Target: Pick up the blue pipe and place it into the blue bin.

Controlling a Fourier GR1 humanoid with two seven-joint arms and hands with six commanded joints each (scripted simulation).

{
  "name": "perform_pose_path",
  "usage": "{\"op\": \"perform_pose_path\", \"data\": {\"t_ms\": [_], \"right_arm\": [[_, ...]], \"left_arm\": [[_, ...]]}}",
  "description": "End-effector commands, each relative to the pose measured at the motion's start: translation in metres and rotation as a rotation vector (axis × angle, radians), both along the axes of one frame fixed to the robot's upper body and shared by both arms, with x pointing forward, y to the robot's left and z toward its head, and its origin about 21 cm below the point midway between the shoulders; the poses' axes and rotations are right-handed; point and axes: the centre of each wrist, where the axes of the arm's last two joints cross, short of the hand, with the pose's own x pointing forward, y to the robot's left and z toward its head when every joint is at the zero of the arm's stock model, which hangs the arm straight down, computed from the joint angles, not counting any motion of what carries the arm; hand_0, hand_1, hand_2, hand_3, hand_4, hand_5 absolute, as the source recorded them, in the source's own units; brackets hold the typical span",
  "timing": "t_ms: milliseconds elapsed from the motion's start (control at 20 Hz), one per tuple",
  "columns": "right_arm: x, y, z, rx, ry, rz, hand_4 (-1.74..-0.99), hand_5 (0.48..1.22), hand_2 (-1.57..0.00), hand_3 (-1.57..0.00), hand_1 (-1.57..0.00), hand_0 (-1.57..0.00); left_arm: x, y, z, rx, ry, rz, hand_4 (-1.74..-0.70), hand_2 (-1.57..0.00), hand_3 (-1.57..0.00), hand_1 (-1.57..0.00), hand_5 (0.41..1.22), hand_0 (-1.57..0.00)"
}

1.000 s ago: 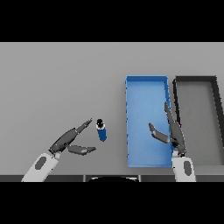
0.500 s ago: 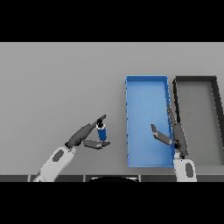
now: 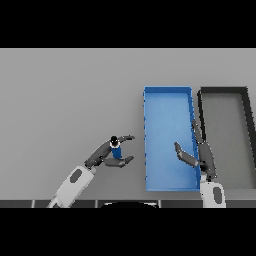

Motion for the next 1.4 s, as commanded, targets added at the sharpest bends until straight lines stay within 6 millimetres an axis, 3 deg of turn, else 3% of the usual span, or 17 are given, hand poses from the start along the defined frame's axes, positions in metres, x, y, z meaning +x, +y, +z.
{"op": "perform_pose_path", "data": {"t_ms": [0, 100, 250, 400, 500, 700, 850, 1150, 1350], "right_arm": [[0.001, 0.0, 0.001, 0.001, -0.004, -0.001, -1.22, 0.656, 0.0, 0.0, 0.0, 0.0], [0.001, 0.001, -0.002, -0.009, 0.004, -0.004, -1.219, 0.657, 0.0, 0.0, 0.0, 0.0], [0.005, 0.004, 0.001, 0.004, 0.002, 0.008, -1.233, 0.66, 0.0, 0.0, 0.0, 0.0], [0.004, 0.003, 0.0, 0.014, 0.012, 0.003, -1.222, 0.646, 0.0, 0.0, 0.0, 0.0], [0.006, 0.003, 0.001, 0.016, 0.014, 0.007, -1.22, 0.635, 0.0, 0.0, 0.0, 0.0], [0.009, 0.006, 0.0, 0.033, 0.018, 0.01, -1.229, 0.633, 0.0, 0.0, 0.0, 0.0], [0.007, 0.003, 0.004, -0.001, 0.004, 0.003, -1.213, 0.639, 0.0, 0.0, 0.0, 0.0], [0.003, 0.003, 0.002, -0.029, 0.004, -0.001, -1.161, 0.644, 0.0, 0.0, 0.0, 0.0], [0.004, -0.003, 0.0, -0.036, -0.002, -0.015, -1.145, 0.643, 0.0, 0.0, 0.0, 0.0]], "left_arm": [[-0.001, 0.001, -0.002, -0.034, 0.01, 0.005, -1.28, -0.49, -0.53, -0.32, 0.735, -0.12], [-0.002, -0.009, -0.002, -0.054, 0.017, 0.011, -1.44, -0.87, -0.91, -0.75, 0.91, -0.6], [-0.009, -0.012, -0.003, -0.068, 0.002, -0.006, -1.58, -1.21, -1.19, -1.15, 1.062, -1.07], [-0.009, -0.018, 0.001, -0.057, -0.035, -0.007, -1.51, -1.39, -1.38, -1.36, 1.139, -1.32], [-0.013, -0.022, 0.002, -0.082, -0.079, -0.013, -1.49, -1.45, -1.45, -1.43, 1.169, -1.41], [-0.006, -0.029, 0.025, -0.15, -0.157, -0.011, -1.47, -1.52, -1.52, -1.51, 1.2, -1.5], [0.002, -0.038, 0.051, -0.174, -0.186, -0.031, -1.47, -1.55, -1.55, -1.54, 1.21, -1.54], [0.001, -0.045, 0.079, -0.19, -0.244, -0.118, -1.47, -1.56, -1.56, -1.56, 1.218, -1.56], [-0.003, -0.049, 0.08, -0.173, -0.22, -0.122, -1.47, -1.57, -1.57, -1.57, 1.22, -1.57]]}}
